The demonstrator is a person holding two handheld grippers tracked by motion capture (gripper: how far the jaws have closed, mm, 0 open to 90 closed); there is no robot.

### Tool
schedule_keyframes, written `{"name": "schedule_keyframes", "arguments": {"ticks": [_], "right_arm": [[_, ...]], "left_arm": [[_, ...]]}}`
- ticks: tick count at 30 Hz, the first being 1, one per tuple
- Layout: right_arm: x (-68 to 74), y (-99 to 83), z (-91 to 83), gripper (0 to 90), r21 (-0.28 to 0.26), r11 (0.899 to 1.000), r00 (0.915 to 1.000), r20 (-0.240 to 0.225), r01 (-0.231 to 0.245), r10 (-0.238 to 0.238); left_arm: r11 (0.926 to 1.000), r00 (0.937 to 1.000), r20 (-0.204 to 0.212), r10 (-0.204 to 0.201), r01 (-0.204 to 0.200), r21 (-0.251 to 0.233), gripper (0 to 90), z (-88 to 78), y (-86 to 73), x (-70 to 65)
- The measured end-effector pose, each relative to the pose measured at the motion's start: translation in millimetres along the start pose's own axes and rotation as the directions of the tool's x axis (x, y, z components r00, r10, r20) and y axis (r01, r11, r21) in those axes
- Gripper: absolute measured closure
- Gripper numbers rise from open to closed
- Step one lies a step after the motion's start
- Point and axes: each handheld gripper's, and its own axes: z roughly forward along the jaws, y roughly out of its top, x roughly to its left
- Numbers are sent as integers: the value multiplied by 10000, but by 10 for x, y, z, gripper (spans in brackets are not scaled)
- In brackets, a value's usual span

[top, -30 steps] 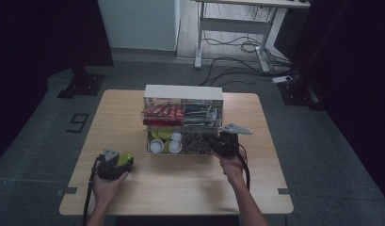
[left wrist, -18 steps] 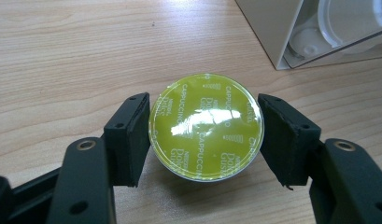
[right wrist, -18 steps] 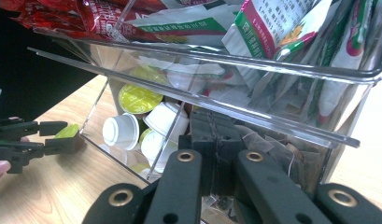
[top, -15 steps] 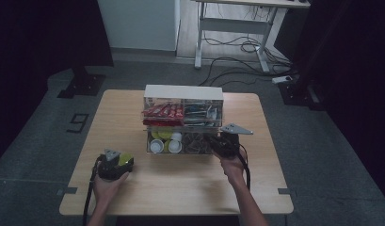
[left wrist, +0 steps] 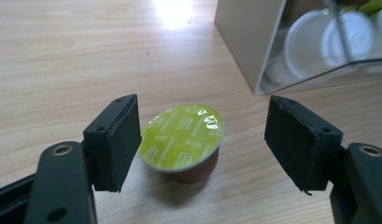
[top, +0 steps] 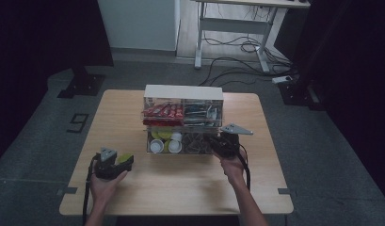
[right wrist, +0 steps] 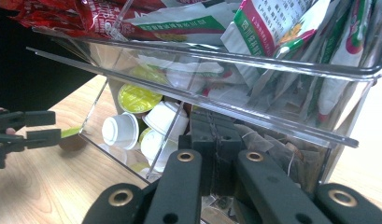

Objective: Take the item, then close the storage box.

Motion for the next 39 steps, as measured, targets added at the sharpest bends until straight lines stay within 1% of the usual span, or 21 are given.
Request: {"name": "schedule_keyframes", "arguments": {"ticks": [2,9,17,39], "right_arm": [[1,-1,0,890,1,10000,10000,9,-4,4],[3,-22,-7,890,28,10000,10000,-39,-25,25],[5,-98,-9,889,159,9998,9999,-87,-78,79],[3,-249,-11,888,232,9995,9996,-172,-215,219]], "left_arm": [[10000,10000,72,41,-41,-88,273,-35,20,-8],[9996,9998,213,-37,44,-292,273,-101,62,-24],[9997,9996,268,-47,54,-248,274,-109,67,-27],[9999,9992,376,-119,121,-62,277,-98,62,-18]]}}
